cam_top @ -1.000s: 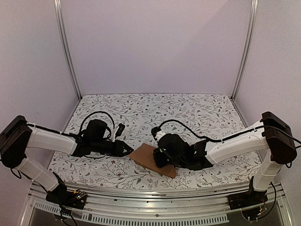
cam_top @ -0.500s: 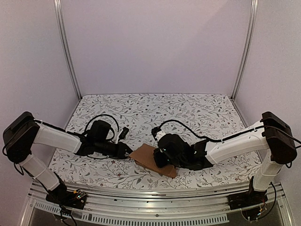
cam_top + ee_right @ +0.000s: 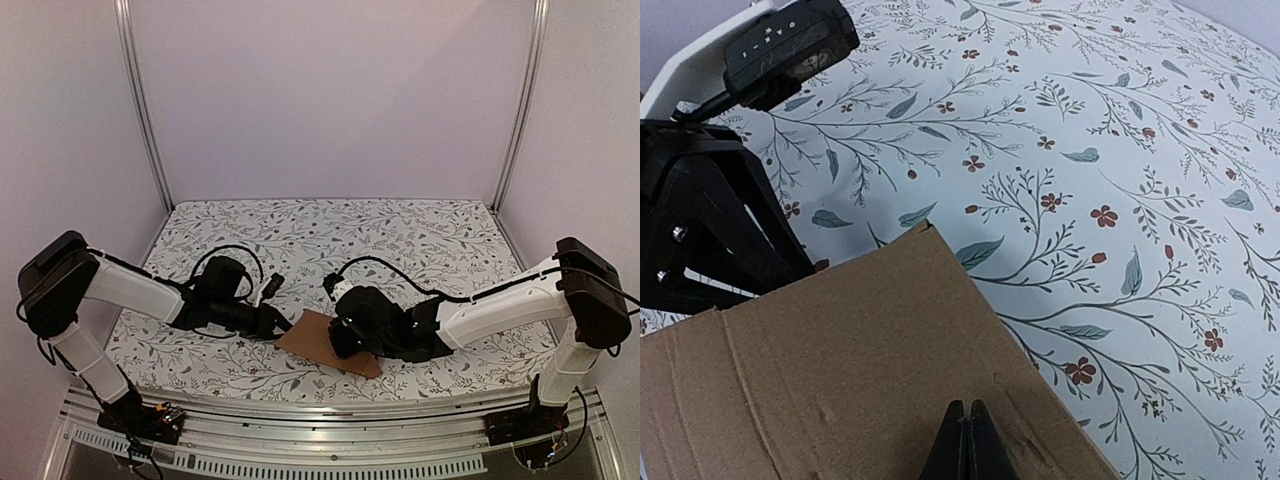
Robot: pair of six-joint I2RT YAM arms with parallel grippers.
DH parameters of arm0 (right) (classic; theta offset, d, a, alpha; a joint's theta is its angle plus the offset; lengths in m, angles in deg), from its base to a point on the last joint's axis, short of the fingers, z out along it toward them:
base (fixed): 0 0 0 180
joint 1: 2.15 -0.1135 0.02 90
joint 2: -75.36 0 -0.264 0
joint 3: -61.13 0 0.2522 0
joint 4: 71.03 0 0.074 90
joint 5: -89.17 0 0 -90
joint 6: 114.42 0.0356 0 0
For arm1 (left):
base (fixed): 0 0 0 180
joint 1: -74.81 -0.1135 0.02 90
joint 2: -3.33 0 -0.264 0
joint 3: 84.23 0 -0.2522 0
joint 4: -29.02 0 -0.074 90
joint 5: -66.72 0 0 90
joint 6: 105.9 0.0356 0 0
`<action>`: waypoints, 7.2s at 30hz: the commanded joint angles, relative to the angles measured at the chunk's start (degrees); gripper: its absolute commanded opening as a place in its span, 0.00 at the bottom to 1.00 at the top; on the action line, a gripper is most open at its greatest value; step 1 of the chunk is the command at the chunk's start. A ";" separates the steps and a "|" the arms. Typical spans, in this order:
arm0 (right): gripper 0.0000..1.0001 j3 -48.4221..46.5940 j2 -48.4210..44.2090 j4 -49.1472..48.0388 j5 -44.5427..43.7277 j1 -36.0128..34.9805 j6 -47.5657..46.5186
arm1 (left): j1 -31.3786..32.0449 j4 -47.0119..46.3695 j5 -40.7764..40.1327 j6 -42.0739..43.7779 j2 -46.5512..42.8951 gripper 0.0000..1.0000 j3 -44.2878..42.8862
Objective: Fold the paper box
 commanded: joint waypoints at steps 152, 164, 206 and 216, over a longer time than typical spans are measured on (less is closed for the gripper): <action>0.39 23.23 -21.55 2.90 15.84 3.90 23.77 | 15.14 18.05 -19.46 7.31 -12.06 0.28 -7.36; 0.40 23.12 -22.31 5.43 13.60 3.49 23.62 | 17.24 16.87 -19.29 6.26 -10.47 0.28 -6.62; 0.41 18.80 -16.71 2.21 13.46 1.21 20.71 | 19.63 14.29 -23.25 6.52 -6.24 0.27 -4.83; 0.42 19.30 -29.85 19.96 2.32 1.26 16.83 | 19.65 14.56 -22.95 6.87 -4.85 0.27 -5.85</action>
